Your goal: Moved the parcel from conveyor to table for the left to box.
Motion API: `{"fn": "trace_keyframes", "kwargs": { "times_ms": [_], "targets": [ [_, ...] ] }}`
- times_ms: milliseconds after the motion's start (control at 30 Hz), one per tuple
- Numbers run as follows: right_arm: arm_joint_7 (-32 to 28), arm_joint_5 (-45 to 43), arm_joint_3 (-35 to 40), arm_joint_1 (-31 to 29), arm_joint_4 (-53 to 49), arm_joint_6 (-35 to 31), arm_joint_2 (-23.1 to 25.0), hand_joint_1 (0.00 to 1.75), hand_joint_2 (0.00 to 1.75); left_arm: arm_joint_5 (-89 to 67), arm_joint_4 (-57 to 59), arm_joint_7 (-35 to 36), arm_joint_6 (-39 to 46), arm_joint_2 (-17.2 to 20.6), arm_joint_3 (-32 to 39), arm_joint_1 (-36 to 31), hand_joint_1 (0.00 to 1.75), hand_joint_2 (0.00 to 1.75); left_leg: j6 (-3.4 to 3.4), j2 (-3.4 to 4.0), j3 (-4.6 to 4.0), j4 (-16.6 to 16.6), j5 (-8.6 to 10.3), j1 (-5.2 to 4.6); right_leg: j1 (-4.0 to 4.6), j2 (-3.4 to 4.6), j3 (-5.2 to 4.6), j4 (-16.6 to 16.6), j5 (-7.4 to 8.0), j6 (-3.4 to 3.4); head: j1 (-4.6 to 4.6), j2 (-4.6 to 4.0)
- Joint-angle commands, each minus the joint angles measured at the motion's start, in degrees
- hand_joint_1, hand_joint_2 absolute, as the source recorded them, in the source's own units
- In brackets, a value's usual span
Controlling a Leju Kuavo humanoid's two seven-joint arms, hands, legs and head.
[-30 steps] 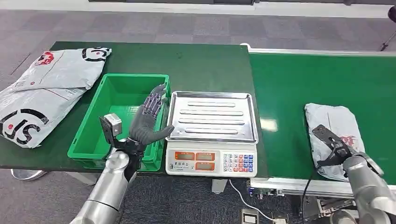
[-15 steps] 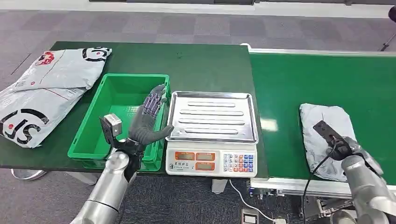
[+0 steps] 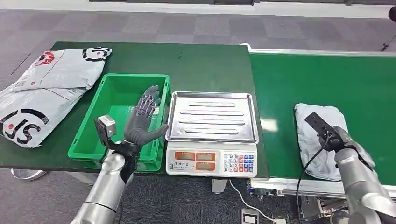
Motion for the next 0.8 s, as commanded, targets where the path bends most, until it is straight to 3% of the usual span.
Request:
{"fn": "trace_keyframes", "kwargs": {
  "times_ms": [33,267,333,367,400,467,567,667,800],
  "targets": [
    [0.2,-0.15,-0.71,-1.73,-0.33,0.17,2.97,1.75,1.75,0.01,2.2,0.24,-0.29,1.0,2.67,-0.86,0.0,1.75,-0.07,0.36,0.26,-0.11,-0.08,0.03,0.05,0.26,0.16,-0.12,0.03,-0.14,0.0,0.0],
    [0.2,-0.15,-0.71,-1.73,-0.33,0.17,2.97,1.75,1.75,0.01,2.2,0.24,-0.29,1.0,2.67,-0.86,0.0,1.75,-0.04,0.21,0.13,-0.03,-0.05,0.02,0.03,0.15,0.07,-0.05,0.01,-0.08,0.0,0.0],
    [-1.57,-0.65,-1.3,-0.87,-3.04,-4.4,3.54,1.75,1.75,-0.09,1.96,0.24,-0.36,0.86,3.22,-0.71,0.0,1.75,-0.07,0.35,0.28,-0.11,-0.08,0.02,0.04,0.25,0.18,-0.12,0.02,-0.15,0.0,0.0],
    [-5.86,-1.99,-2.62,0.26,-7.92,-13.54,5.47,1.29,1.75,-0.06,-0.36,0.24,-0.59,0.72,3.95,0.99,0.0,1.75,-0.05,0.26,0.17,-0.07,-0.06,0.01,0.03,0.18,0.1,-0.07,0.01,-0.1,0.0,0.0],
    [-6.14,-2.63,-3.08,0.38,-9.16,-14.81,6.52,0.0,1.75,-0.12,-1.02,0.24,-0.89,0.72,4.0,1.63,0.0,1.75,-0.06,0.33,0.2,-0.09,-0.07,0.01,0.03,0.24,0.1,-0.09,0.02,-0.12,0.0,0.0],
    [1.6,-0.01,-1.18,2.37,-10.66,-8.86,6.67,0.0,1.75,-0.98,0.39,0.24,-1.41,0.42,3.55,0.9,0.0,1.75,-0.09,0.56,0.35,-0.16,-0.12,0.01,0.04,0.45,0.18,-0.16,0.04,-0.17,0.0,0.0],
    [7.75,2.98,-0.05,3.61,-5.65,-7.16,6.42,0.0,1.75,-1.18,3.05,0.24,-0.7,-0.56,3.17,-1.55,0.0,1.75,-0.06,0.15,0.21,-0.07,-0.06,0.12,0.14,0.1,0.18,-0.14,0.0,-0.11,0.0,0.0],
    [9.21,4.22,0.56,5.77,-2.35,-5.39,6.88,0.0,1.75,-0.77,3.51,0.24,-0.28,-1.15,3.05,-2.07,0.0,1.75,-0.07,0.07,0.3,-0.13,-0.01,0.16,0.18,-0.05,0.3,-0.23,0.02,-0.14,0.0,0.0],
    [11.84,5.62,0.54,8.49,-5.49,-5.5,8.0,0.0,1.75,-0.07,2.87,0.24,-0.19,-1.0,3.58,-1.62,0.0,1.75,-0.06,0.11,0.28,-0.14,-0.06,0.13,0.15,0.01,0.28,-0.22,0.0,-0.13,0.0,0.0]
  ]
}}
